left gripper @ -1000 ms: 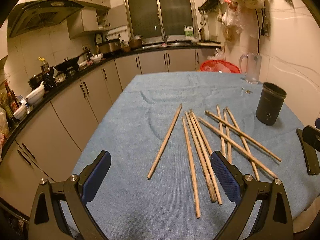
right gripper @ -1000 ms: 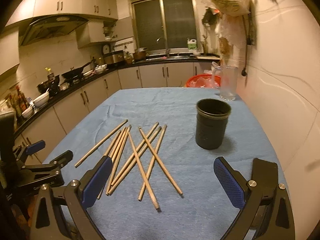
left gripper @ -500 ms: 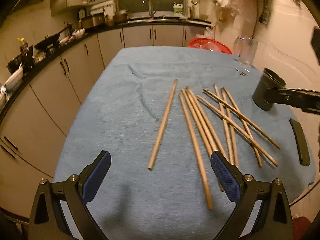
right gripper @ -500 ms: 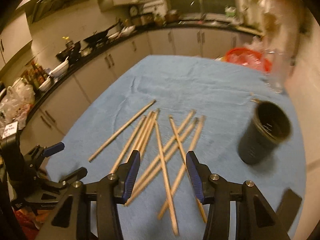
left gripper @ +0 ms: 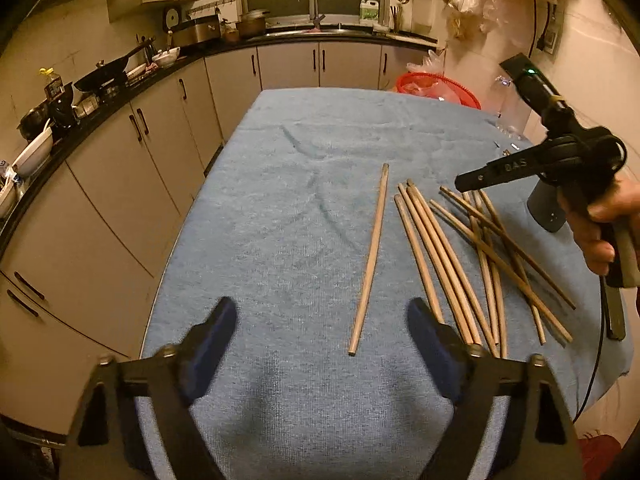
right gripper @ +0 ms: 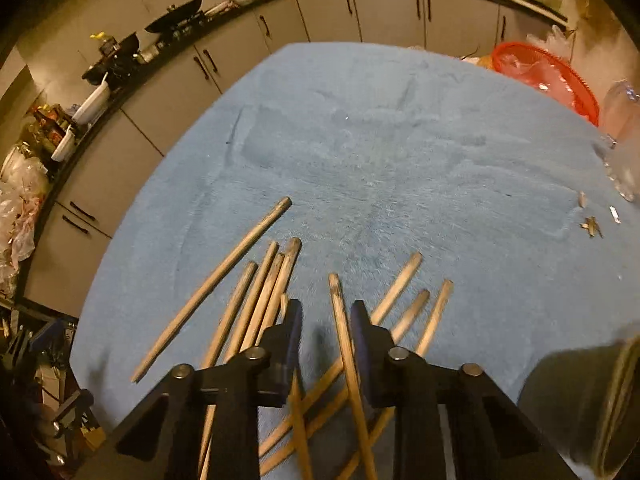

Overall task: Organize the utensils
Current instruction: 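Grasp a wooden chopstick with the right tool while the left tool grasps another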

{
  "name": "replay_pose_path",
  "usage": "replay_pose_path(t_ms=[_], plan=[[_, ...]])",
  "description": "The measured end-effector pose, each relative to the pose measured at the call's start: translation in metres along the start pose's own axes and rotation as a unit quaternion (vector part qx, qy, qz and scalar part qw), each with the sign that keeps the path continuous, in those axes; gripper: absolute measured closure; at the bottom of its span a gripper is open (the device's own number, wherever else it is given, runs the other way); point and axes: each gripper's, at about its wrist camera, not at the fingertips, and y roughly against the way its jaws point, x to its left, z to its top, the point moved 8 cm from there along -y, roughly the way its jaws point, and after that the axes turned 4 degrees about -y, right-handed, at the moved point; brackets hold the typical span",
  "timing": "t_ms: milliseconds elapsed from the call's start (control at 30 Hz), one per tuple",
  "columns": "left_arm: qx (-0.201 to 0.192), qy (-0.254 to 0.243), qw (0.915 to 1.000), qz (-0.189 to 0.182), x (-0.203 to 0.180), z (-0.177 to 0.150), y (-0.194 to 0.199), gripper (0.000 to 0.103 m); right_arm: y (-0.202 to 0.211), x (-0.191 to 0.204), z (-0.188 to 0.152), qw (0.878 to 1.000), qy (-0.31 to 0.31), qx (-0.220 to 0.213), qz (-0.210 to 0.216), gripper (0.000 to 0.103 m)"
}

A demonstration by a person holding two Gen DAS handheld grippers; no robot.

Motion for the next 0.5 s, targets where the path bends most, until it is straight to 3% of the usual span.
replay_pose_path(t_ms=[133, 233, 367, 500], plan=[[0.012, 0.012, 0.9996, -0.022, -0.001, 0.001, -0.007, 0.024, -0.015, 0.0, 0.002, 1.0, 0.01, 0.018, -0.016, 0.079], [0.022, 0.014, 0.999, -0.035, -0.004, 0.002, -0.011, 0.038, -0.028, -0.001, 0.002, 0.999, 0.023, 0.031, -0.032, 0.083], [0.034, 0.024, 0.998, -0.049, -0.008, 0.009, -0.019, 0.038, -0.036, -0.002, 0.0, 0.998, 0.031, 0.036, -0.04, 0.094], [0.048, 0.025, 0.9968, -0.06, -0.012, 0.022, -0.03, 0.038, -0.021, -0.003, -0.004, 1.0, 0.006, 0.012, -0.016, 0.096]])
